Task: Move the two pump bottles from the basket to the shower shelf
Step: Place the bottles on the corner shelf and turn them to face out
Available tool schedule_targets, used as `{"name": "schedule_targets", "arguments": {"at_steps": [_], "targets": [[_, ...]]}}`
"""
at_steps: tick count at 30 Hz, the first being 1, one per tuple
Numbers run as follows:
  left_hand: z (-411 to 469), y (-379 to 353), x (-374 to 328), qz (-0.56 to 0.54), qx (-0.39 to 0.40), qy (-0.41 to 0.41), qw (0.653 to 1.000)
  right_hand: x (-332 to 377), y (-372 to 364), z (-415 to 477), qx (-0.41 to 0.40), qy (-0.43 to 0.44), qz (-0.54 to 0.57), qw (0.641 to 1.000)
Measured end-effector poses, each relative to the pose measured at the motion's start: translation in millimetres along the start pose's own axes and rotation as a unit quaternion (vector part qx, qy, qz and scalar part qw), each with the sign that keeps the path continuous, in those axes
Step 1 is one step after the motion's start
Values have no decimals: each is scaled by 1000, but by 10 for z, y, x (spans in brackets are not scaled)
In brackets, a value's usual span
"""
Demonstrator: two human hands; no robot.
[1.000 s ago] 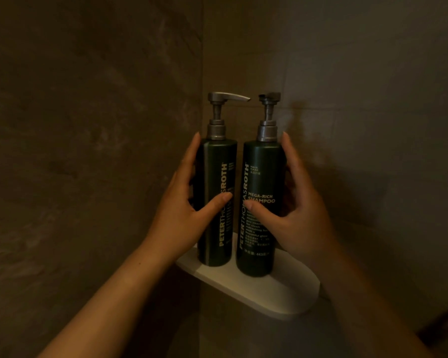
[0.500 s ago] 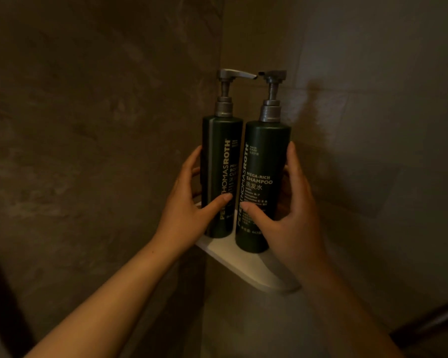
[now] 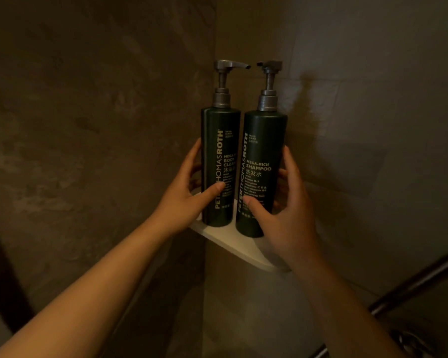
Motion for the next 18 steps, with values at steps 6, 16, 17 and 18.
{"name": "schedule_targets", "arguments": {"at_steps": [6,16,17,18], "targets": [[-28,-4,45,-4,-13,-11,1000,73,-131,-132,-53,-53,-52,996],[-72,-37,155,-58,5,-13,998,144,-297,-218,-128,-82,-96,984],[-74,-41,156,-66,14,-10,998,148,-305,-225,-131,-82,-99,983],[-78,-43,156,-75,24,-9,997,150,-309,-234,-134,-82,-101,982]]}}
Point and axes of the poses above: each hand's wrist, its own z-axis towards the middle knuckle, its own y-axis out of the back of the hand, x = y × z, the point moved 2 cm from there along z, towards the middle knuckle, and after that the axes turned 2 degrees about x, right-handed, at the moved point
